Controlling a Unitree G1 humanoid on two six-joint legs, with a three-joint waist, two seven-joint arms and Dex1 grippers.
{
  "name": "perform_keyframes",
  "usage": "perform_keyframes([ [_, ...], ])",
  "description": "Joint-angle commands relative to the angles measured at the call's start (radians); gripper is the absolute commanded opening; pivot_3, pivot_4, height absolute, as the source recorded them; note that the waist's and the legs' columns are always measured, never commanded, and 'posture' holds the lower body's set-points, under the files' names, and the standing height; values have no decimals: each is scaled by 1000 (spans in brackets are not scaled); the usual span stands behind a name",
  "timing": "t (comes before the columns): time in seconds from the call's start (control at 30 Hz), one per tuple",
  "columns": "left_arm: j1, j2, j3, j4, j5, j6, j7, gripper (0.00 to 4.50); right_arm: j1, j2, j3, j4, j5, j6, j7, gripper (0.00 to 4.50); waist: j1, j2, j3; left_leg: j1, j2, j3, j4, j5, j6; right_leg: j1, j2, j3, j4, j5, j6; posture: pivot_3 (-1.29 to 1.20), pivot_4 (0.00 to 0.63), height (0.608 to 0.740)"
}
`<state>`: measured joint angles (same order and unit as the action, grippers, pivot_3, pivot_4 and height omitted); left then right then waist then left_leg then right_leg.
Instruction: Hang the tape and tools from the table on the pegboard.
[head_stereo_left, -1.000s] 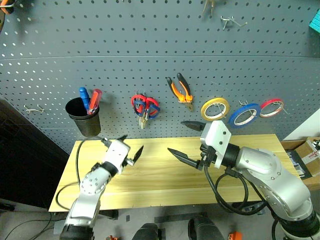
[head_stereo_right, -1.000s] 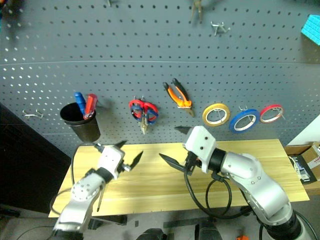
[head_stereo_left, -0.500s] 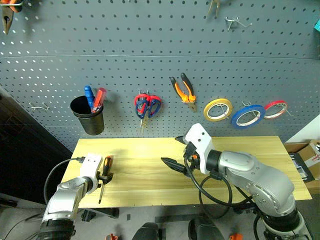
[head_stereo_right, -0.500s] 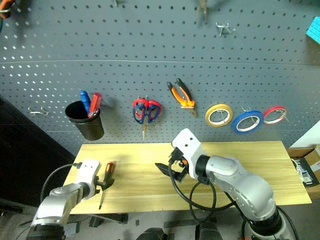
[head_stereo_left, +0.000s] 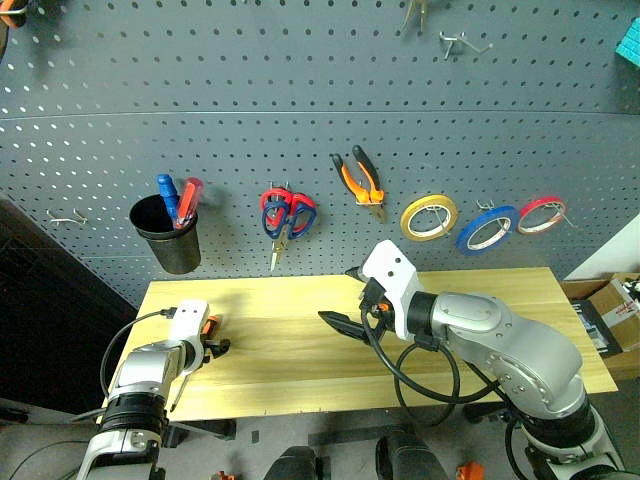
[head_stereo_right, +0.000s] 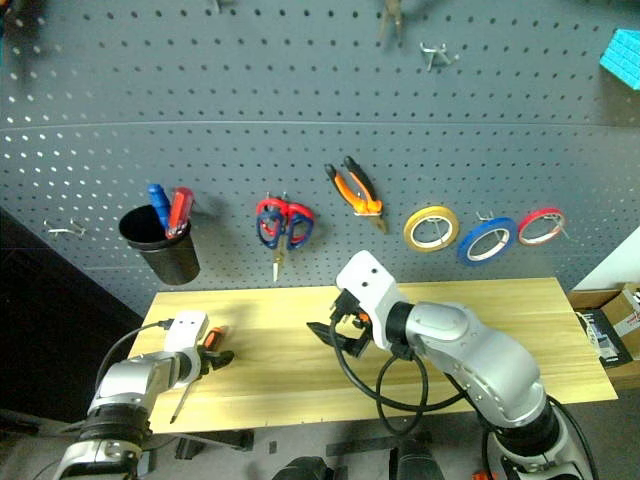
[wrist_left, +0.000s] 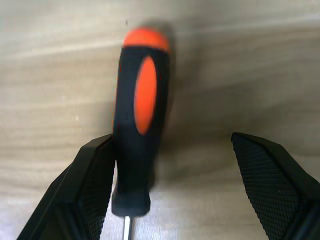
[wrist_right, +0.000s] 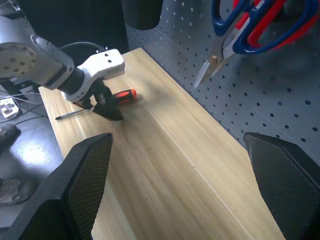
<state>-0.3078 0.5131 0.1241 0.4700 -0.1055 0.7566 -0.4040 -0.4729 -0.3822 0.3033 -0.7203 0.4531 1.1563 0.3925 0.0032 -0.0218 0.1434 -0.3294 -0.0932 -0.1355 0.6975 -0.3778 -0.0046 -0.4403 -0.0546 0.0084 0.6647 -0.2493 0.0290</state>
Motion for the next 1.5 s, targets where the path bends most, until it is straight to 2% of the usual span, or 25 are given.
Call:
perform_keyframes([
  [0.03,-14,0,3,9,-1,0,2,3842,-23,0,0,-18,4,-8,2,4500,-1,0,0,0,0,0,0,0,0,0,0,0,0,0,0,22,154,740],
  [0.1,-12,2,-5,23,1,-3,-6,3842,-26,1,0,-17,4,-8,1,4500,-1,0,0,0,0,0,0,0,0,0,0,0,0,0,0,21,155,740],
  [0.2,-6,11,-15,50,8,-22,-19,3249,-27,1,-1,-16,8,-5,4,4500,-2,0,0,0,0,0,0,0,0,0,0,0,0,0,0,21,155,740],
  [0.47,63,29,10,52,11,-75,-17,910,-8,-35,10,-47,23,-16,40,4500,-5,1,-2,1,0,1,0,0,0,0,0,1,0,0,0,10,143,740],
  [0.63,138,-4,53,-68,-18,-102,12,879,15,-109,61,-61,-33,-164,97,4500,-10,3,-4,1,0,1,-1,0,0,0,0,2,0,0,0,14,136,740],
  [0.7,177,-21,76,-147,-36,-80,30,879,43,-143,86,-52,-89,-303,130,4500,-8,2,-4,1,0,1,0,0,0,0,0,2,0,0,0,25,129,740],
  [0.8,267,-37,117,-289,-44,-91,66,879,75,-163,54,-47,-34,-380,229,4500,-8,0,-5,1,0,2,0,0,0,0,0,2,-1,0,0,34,125,740],
  [0.93,330,-30,108,-395,-16,-230,73,879,77,-181,25,-35,-21,-435,286,4500,4,-1,-6,0,1,1,0,0,0,0,0,1,0,0,0,63,114,740],
  [1.1,412,-85,107,-666,-27,-498,70,879,85,-217,-32,-18,4,-472,344,4500,32,-3,-10,1,0,1,0,0,0,2,0,1,-2,0,0,94,99,740],
  [1.2,381,-126,126,-797,-23,-624,111,879,87,-233,-72,2,13,-493,366,4500,52,-5,-12,0,0,1,0,0,0,2,0,1,-3,0,0,114,87,740],
  [1.3,300,-139,121,-886,0,-668,148,879,79,-248,-105,29,12,-518,386,4500,63,-5,-17,0,1,1,0,0,0,2,0,0,-2,0,0,134,74,740],
  [1.5,79,-144,128,-922,-2,-641,217,879,28,-265,-225,66,100,-496,420,4500,76,-8,-30,1,0,3,1,0,0,2,1,3,-1,1,0,157,58,740],
])
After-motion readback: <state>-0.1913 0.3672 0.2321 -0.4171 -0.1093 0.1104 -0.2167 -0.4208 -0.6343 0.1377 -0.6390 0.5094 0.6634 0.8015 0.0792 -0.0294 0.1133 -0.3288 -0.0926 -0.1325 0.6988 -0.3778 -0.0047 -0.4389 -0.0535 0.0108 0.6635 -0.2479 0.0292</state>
